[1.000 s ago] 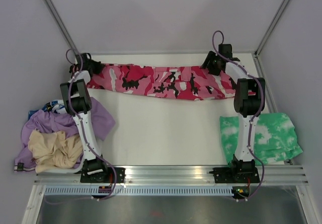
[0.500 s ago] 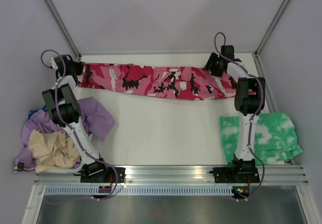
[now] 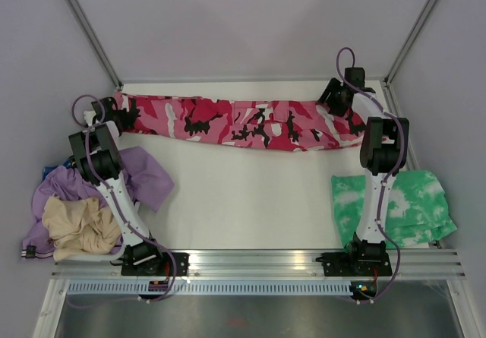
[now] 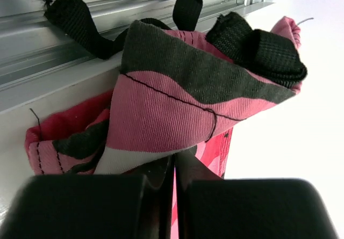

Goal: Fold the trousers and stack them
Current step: Fold the trousers

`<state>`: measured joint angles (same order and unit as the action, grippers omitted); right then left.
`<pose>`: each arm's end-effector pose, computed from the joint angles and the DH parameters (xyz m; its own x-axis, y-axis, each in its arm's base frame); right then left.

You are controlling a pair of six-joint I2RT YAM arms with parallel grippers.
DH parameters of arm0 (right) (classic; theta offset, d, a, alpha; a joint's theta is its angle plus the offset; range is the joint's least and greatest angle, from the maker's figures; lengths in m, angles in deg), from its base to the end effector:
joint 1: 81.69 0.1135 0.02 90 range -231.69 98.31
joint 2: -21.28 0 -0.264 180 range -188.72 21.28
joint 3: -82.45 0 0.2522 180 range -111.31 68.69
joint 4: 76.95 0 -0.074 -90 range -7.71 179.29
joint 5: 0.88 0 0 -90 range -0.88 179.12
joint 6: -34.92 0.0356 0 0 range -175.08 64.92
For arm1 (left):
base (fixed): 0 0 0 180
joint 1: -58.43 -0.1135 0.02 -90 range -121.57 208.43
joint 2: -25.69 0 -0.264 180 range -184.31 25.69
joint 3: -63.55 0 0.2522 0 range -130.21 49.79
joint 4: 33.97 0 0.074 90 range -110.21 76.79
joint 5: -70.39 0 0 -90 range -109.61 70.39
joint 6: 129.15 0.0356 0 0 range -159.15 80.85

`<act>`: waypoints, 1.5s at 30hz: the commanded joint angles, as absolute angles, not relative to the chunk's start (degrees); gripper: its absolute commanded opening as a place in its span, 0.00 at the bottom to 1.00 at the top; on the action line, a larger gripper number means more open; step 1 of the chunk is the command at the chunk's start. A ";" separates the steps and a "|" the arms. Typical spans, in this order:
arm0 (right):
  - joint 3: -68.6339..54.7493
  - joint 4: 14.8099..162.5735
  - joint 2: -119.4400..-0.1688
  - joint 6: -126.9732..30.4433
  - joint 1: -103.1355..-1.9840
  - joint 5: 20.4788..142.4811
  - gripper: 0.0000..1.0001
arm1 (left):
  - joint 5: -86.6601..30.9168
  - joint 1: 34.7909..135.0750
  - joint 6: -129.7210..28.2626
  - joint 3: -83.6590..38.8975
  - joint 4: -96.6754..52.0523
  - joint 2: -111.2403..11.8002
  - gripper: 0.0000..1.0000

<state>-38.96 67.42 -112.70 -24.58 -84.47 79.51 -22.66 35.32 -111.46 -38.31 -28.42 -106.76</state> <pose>0.5219 -0.0194 0.1673 -0.6737 0.5337 -0.5111 0.3234 0.8348 0.4455 0.4641 0.1960 0.1153 0.1709 -0.9614 -0.2155 -0.6239 0.0637 -0.7789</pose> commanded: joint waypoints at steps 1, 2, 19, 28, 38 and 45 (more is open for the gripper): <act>-38.53 65.38 -106.79 -21.77 -89.05 82.26 0.72 | -21.28 34.70 -114.12 -41.09 -22.59 -108.18 0.02; -38.36 64.95 -105.39 -22.38 -89.85 82.87 0.73 | -22.85 34.70 -113.34 -40.92 -23.19 -107.56 0.02; -30.54 55.97 -97.03 -33.37 -101.90 95.27 0.98 | -28.67 44.19 -74.40 -42.85 -12.57 -88.31 0.62; -22.72 59.84 -96.50 -32.14 -102.08 92.64 0.98 | -16.66 47.98 -82.72 -43.12 1.30 -86.64 0.69; -27.28 59.41 -91.58 -38.91 -97.16 93.42 0.98 | -11.53 39.80 -101.38 -32.65 8.97 -83.38 0.77; -26.32 61.34 -89.99 -36.71 -95.22 90.53 0.98 | -8.54 36.38 -102.00 -34.67 3.54 -88.39 0.77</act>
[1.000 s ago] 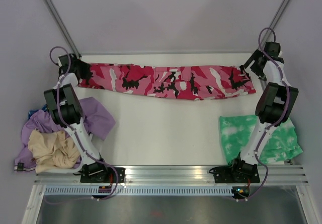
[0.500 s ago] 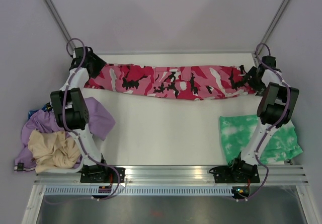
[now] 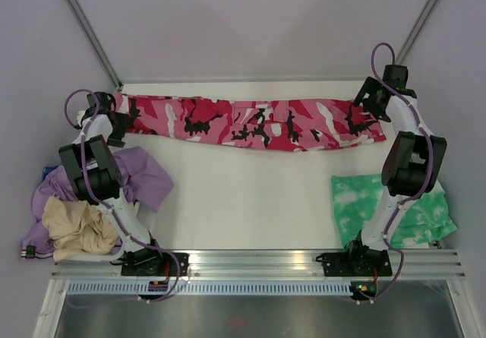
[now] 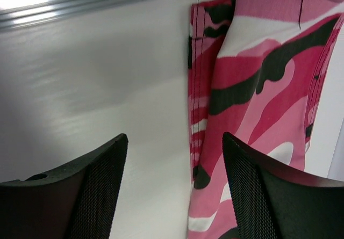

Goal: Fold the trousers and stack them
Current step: Fold the trousers

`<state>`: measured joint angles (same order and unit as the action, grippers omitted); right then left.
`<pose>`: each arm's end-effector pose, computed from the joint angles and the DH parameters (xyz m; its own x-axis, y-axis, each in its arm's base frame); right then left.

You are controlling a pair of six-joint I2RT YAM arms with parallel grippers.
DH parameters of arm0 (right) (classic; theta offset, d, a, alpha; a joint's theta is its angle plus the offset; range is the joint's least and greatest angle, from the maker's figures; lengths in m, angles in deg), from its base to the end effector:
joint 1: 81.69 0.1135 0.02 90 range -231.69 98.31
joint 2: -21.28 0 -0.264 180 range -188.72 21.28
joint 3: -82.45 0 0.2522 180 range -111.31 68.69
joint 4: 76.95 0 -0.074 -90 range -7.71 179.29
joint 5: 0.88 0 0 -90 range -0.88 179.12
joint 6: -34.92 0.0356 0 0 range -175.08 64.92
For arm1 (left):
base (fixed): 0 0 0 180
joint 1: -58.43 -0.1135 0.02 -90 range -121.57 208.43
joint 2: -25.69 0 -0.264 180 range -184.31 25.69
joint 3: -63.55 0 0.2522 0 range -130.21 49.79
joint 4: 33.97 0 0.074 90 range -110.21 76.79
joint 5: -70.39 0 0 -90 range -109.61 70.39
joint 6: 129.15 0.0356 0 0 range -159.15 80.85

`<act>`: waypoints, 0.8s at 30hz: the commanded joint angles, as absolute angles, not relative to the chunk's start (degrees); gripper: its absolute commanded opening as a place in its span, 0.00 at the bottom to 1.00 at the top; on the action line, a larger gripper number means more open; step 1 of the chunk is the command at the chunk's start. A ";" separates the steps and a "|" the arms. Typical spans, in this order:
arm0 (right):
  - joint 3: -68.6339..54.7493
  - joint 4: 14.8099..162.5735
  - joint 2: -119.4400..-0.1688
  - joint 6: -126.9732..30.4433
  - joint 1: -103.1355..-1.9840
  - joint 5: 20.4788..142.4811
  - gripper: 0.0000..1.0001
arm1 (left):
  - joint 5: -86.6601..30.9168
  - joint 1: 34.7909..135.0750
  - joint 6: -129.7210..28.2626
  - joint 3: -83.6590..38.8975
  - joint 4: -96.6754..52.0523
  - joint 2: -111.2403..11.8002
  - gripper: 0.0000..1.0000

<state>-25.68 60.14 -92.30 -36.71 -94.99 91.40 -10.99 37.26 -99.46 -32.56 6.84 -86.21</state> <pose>0.4371 -0.1048 0.2496 -0.6097 0.4677 -0.6400 0.4718 0.8629 0.1812 0.3909 0.1571 0.1987 -0.0086 -0.9244 -0.3814 -0.8913 0.1800 -0.4162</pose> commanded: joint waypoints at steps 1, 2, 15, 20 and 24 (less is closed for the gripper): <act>-25.97 61.25 -89.82 -36.80 -95.22 90.61 0.98 | -9.23 35.85 -101.38 -35.02 1.87 -90.48 0.76; -25.88 61.16 -89.73 -36.62 -95.22 91.14 0.98 | -9.41 35.67 -100.59 -36.42 0.11 -91.55 0.76; -32.72 58.44 -93.33 -33.55 -95.13 93.95 0.98 | -8.53 34.79 -96.37 -46.89 -5.27 -103.68 0.73; -35.98 56.51 -95.09 -32.76 -94.96 94.92 0.98 | -8.45 34.53 -96.98 -49.35 -2.90 -105.97 0.69; -37.83 54.93 -96.40 -32.93 -94.78 95.80 0.98 | -8.62 34.53 -95.49 -51.46 0.00 -107.55 0.61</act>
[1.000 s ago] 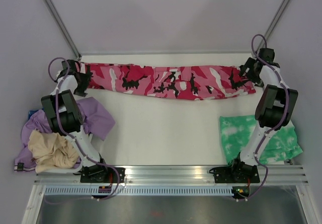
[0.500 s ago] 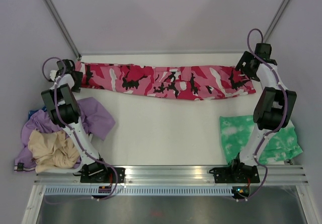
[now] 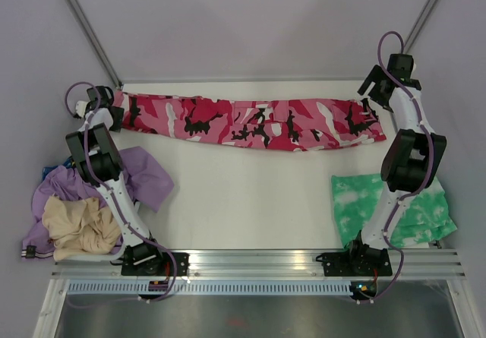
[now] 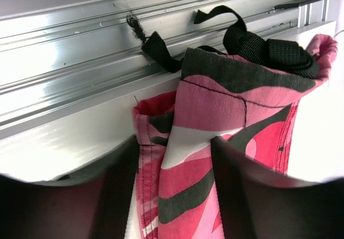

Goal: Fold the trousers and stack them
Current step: Fold the trousers

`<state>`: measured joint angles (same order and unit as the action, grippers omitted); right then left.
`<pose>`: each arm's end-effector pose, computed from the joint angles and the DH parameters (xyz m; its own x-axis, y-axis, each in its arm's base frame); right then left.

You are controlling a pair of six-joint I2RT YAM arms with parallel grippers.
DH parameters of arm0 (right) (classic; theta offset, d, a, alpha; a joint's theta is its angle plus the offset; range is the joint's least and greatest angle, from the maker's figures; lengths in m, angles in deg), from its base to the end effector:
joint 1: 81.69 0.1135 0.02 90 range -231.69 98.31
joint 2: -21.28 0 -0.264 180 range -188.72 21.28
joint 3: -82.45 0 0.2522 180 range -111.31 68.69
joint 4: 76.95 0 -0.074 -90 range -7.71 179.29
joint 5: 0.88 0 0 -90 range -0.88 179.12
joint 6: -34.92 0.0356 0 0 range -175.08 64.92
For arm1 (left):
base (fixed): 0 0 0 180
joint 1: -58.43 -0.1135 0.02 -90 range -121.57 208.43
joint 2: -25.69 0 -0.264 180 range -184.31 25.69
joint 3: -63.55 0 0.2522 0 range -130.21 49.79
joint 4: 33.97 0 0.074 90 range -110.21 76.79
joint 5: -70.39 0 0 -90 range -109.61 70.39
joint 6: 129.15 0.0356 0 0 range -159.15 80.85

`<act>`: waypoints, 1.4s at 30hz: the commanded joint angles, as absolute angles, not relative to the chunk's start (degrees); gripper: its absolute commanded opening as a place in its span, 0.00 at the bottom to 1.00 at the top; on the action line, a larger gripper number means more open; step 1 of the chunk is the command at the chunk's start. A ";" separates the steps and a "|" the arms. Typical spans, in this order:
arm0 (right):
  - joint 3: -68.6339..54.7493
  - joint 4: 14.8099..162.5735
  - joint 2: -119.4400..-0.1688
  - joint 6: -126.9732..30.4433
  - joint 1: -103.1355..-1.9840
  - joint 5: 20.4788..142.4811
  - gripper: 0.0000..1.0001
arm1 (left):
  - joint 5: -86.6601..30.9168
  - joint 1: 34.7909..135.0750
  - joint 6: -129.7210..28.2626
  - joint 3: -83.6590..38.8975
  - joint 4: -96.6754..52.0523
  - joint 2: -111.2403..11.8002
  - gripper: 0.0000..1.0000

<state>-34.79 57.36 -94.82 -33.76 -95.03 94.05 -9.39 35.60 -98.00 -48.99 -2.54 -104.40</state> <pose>0.4530 -0.1106 0.2788 -0.5306 0.4981 -0.6858 0.5178 0.8311 0.2029 0.4603 0.2006 0.1572 0.0589 -0.8890 -0.4541 -0.8482 0.1953 -0.4924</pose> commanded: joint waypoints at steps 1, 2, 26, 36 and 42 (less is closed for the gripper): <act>-38.18 54.66 -96.50 -32.93 -94.70 95.89 0.98 | -9.06 34.61 -95.23 -51.37 -0.52 -107.56 0.51; -38.36 54.40 -96.67 -32.93 -94.61 95.80 0.98 | -9.32 34.53 -94.96 -51.46 -0.78 -107.64 0.45; -26.58 67.49 -89.38 -34.07 -85.64 80.50 0.98 | -6.62 52.25 -53.86 -46.89 -16.08 -83.38 0.02; -26.67 63.46 -87.45 -32.76 -86.95 85.08 0.98 | -1.24 72.48 -40.38 -47.59 -18.28 -85.49 0.02; -21.40 66.16 -84.81 -27.40 -92.23 79.98 0.98 | -2.73 82.77 -44.76 -46.45 -17.48 -87.78 0.02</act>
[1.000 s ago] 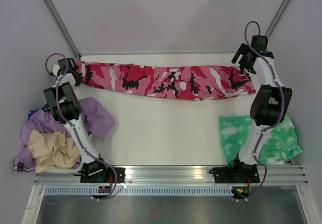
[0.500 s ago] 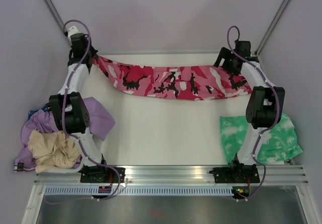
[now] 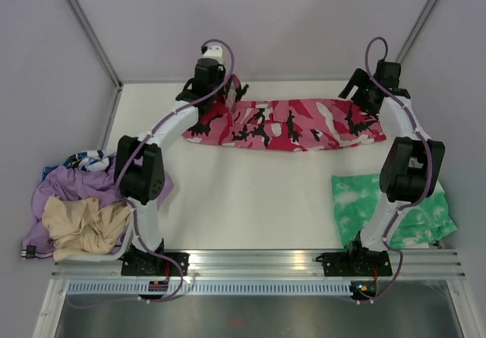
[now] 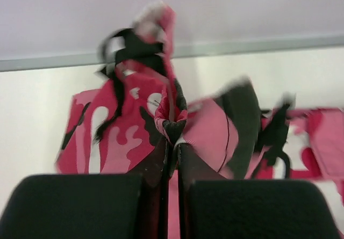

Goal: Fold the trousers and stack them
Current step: Fold the trousers

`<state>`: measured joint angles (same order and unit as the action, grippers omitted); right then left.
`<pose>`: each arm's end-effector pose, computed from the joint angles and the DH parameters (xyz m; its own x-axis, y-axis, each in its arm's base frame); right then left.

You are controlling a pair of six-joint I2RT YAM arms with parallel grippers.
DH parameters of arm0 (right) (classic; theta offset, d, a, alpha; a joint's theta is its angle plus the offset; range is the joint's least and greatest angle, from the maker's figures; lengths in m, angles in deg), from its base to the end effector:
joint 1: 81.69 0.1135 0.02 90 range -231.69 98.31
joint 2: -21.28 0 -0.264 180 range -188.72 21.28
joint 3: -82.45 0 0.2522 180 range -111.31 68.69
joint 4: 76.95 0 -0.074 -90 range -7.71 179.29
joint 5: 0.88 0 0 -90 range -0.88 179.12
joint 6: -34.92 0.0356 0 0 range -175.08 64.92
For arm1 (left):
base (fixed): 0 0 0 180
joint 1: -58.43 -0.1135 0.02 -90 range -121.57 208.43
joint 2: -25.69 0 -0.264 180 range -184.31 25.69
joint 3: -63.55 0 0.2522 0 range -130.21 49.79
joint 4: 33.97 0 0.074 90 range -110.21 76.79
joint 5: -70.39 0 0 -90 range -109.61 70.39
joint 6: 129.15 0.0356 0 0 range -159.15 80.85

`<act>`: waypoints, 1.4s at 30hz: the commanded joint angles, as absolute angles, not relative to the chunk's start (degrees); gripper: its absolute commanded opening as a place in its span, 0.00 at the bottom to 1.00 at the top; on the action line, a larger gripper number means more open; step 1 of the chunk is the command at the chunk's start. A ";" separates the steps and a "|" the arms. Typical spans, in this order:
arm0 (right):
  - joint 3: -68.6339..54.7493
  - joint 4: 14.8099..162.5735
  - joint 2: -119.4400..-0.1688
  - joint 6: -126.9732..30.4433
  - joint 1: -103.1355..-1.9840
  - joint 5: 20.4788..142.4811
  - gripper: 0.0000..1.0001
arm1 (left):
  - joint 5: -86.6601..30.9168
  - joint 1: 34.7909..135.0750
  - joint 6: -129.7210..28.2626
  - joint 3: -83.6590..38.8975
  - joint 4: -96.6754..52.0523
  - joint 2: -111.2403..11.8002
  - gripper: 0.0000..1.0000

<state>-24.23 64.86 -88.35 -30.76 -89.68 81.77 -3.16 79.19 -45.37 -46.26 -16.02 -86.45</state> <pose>0.4392 -0.0570 0.2773 -0.5762 0.4933 -0.6516 0.3070 0.8695 0.3868 0.4458 -0.1582 0.3103 -0.3321 0.0148 -0.9431 0.0559 0.9984 -0.0041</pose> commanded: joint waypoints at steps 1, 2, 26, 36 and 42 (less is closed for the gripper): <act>-20.70 66.43 -84.46 -27.48 -92.76 79.72 0.98 | -2.74 84.08 -45.64 -46.19 -17.57 -87.95 0.02; -20.00 66.44 -83.85 -27.74 -92.85 79.54 0.98 | -2.82 86.27 -47.39 -45.58 -17.92 -88.65 0.02; -16.04 69.96 -83.14 -28.45 -87.58 66.36 0.97 | 2.47 87.26 -77.83 -55.43 -2.44 -94.98 0.02; -15.33 69.25 -83.57 -28.62 -85.30 64.61 0.97 | -18.20 87.44 -64.82 -43.75 -3.76 -87.13 0.70; -22.08 73.02 -88.22 -24.59 -77.75 60.83 0.97 | -14.17 84.98 -63.04 -41.97 0.79 -77.86 0.98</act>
<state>-16.89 68.40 -86.07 -27.27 -82.62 65.07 -14.46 86.90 -65.21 -39.60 2.58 -86.95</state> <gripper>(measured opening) 0.974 0.953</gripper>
